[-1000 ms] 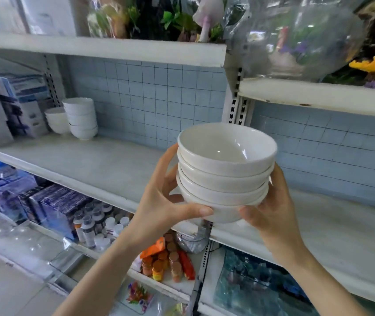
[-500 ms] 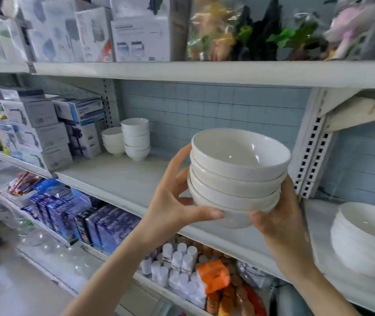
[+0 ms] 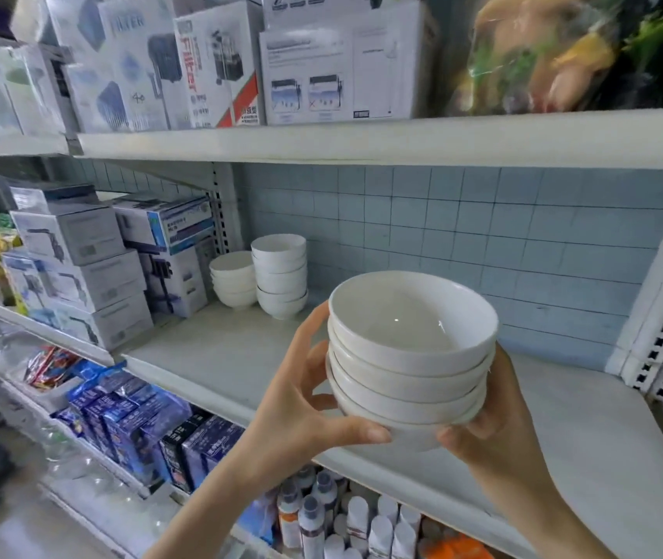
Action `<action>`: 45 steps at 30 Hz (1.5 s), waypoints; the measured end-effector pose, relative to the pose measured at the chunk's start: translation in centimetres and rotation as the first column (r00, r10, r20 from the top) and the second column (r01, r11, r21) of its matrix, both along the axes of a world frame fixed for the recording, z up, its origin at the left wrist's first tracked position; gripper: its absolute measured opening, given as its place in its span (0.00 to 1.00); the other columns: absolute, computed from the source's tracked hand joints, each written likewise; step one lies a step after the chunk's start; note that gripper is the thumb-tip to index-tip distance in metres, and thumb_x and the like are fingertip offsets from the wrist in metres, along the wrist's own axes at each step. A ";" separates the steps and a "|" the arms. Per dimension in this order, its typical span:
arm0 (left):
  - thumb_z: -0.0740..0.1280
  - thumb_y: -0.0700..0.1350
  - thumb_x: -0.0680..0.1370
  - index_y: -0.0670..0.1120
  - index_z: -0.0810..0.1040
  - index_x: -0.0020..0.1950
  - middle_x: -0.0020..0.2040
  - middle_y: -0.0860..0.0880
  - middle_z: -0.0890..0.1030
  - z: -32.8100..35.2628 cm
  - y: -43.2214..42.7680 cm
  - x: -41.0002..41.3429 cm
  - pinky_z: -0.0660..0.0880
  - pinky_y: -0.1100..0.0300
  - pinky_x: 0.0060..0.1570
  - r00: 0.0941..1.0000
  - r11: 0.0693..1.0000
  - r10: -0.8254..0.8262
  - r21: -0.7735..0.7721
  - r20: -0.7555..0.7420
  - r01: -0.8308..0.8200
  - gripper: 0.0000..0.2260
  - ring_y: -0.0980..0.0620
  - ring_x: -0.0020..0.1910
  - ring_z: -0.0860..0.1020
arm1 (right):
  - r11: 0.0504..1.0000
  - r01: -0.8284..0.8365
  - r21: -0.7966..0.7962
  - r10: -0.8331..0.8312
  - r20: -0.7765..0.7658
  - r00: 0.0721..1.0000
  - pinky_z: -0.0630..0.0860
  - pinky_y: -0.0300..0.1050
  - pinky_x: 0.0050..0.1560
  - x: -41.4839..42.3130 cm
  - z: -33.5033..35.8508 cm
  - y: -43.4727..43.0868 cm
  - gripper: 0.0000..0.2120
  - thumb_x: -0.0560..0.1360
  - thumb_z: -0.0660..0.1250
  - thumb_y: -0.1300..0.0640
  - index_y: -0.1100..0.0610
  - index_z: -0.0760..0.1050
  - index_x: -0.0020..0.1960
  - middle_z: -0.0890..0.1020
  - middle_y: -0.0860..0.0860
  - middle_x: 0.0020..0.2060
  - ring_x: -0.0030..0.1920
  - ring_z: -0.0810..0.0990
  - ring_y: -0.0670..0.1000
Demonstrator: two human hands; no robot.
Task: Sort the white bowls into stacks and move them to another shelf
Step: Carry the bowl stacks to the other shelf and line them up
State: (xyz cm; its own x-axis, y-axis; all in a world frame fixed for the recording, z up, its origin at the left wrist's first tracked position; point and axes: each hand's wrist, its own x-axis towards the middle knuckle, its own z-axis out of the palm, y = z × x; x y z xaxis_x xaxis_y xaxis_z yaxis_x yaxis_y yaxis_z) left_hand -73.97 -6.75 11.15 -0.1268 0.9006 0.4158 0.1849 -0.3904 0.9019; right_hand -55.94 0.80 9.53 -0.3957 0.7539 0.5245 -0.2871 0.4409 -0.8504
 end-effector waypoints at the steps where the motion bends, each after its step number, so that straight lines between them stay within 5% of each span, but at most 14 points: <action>1: 0.81 0.55 0.56 0.59 0.57 0.73 0.63 0.52 0.78 -0.2 0.7 -0.9 0.76 0.61 0.55 1.000 1.000 -0.005 -0.010 -0.015 0.005 0.51 0.52 0.64 0.75 | 1.000 -0.009 -0.012 0.009 0.013 1.000 0.77 0.37 0.53 -0.7 -0.4 0.7 0.47 0.51 0.77 0.31 0.43 0.66 0.66 0.76 0.40 0.61 0.62 0.75 0.43; 11: 0.82 0.46 0.57 0.60 0.56 0.73 0.66 0.60 0.73 -2.1 8.5 -10.3 0.75 0.55 0.61 0.982 0.986 -0.109 -0.139 -0.157 0.088 0.52 0.56 0.66 0.72 | 0.998 -0.012 -0.063 0.025 0.211 0.977 0.75 0.37 0.57 -7.5 -2.7 8.1 0.57 0.48 0.81 0.36 0.48 0.60 0.71 0.74 0.40 0.63 0.64 0.73 0.44; 17: 0.81 0.35 0.60 0.59 0.55 0.73 0.65 0.63 0.73 -4.6 11.2 -15.0 0.75 0.59 0.58 0.969 0.965 -0.179 -0.225 -0.171 0.138 0.52 0.59 0.65 0.72 | 0.995 -0.025 -0.097 0.054 0.317 0.947 0.73 0.32 0.55 -11.0 -4.1 10.0 0.55 0.48 0.82 0.40 0.40 0.59 0.69 0.73 0.35 0.63 0.64 0.72 0.40; 21: 0.81 0.34 0.60 0.59 0.53 0.73 0.64 0.67 0.71 -6.0 12.7 -18.6 0.74 0.64 0.54 0.952 0.934 -0.258 -0.295 -0.166 0.202 0.52 0.63 0.65 0.71 | 0.991 -0.012 -0.132 0.056 0.341 0.938 0.74 0.34 0.55 -14.2 -5.1 10.2 0.55 0.48 0.84 0.43 0.32 0.59 0.68 0.71 0.34 0.64 0.65 0.71 0.39; 25: 0.81 0.36 0.60 0.62 0.53 0.72 0.63 0.68 0.71 -7.2 14.0 -22.4 0.74 0.64 0.54 0.923 0.905 -0.342 -0.326 -0.174 0.274 0.52 0.63 0.65 0.71 | 0.984 0.080 -0.162 -0.017 0.359 0.933 0.73 0.32 0.55 -17.7 -6.7 9.6 0.57 0.48 0.84 0.44 0.39 0.57 0.70 0.73 0.35 0.63 0.63 0.72 0.39; 29: 0.81 0.37 0.60 0.63 0.55 0.69 0.60 0.70 0.71 -7.7 14.8 -26.5 0.74 0.65 0.54 0.887 0.869 -0.424 -0.361 -0.184 0.340 0.50 0.65 0.64 0.71 | 0.964 0.150 -0.221 -0.058 0.377 0.924 0.76 0.45 0.58 -21.4 -8.1 8.5 0.59 0.47 0.85 0.47 0.39 0.56 0.70 0.74 0.35 0.61 0.61 0.75 0.41; 32: 0.81 0.37 0.61 0.62 0.56 0.69 0.59 0.71 0.72 -8.5 15.5 -29.4 0.73 0.67 0.53 0.857 0.839 -0.477 -0.390 -0.194 0.379 0.49 0.66 0.62 0.71 | 0.946 0.216 -0.240 -0.104 0.407 0.908 0.78 0.46 0.55 -24.3 -8.8 7.9 0.57 0.48 0.85 0.51 0.38 0.56 0.69 0.75 0.33 0.59 0.59 0.76 0.41; 38: 0.80 0.35 0.62 0.63 0.56 0.68 0.59 0.65 0.74 -10.0 17.2 -32.4 0.72 0.68 0.55 0.810 0.785 -0.557 -0.433 -0.183 0.443 0.47 0.67 0.59 0.73 | 0.903 0.329 -0.276 -0.204 0.399 0.894 0.79 0.41 0.37 -27.8 -10.2 7.2 0.49 0.57 0.78 0.74 0.40 0.60 0.65 0.78 0.32 0.51 0.50 0.79 0.39; 45: 0.79 0.33 0.63 0.58 0.53 0.73 0.62 0.65 0.72 -10.4 19.8 -32.4 0.71 0.70 0.57 0.795 0.757 -0.594 -0.423 -0.124 0.499 0.50 0.69 0.61 0.71 | 0.876 0.371 -0.307 -0.220 0.431 0.875 0.80 0.46 0.38 -28.1 -10.1 9.0 0.50 0.58 0.78 0.71 0.42 0.57 0.68 0.75 0.38 0.56 0.51 0.81 0.42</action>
State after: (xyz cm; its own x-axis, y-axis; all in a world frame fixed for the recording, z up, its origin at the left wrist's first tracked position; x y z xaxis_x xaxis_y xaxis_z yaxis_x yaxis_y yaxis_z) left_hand -106.32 13.05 0.72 0.4919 0.8706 0.0082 0.2635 -0.1579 0.9517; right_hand -84.05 9.80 -0.59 -0.2290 0.9725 0.0432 0.1759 0.0850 -0.9807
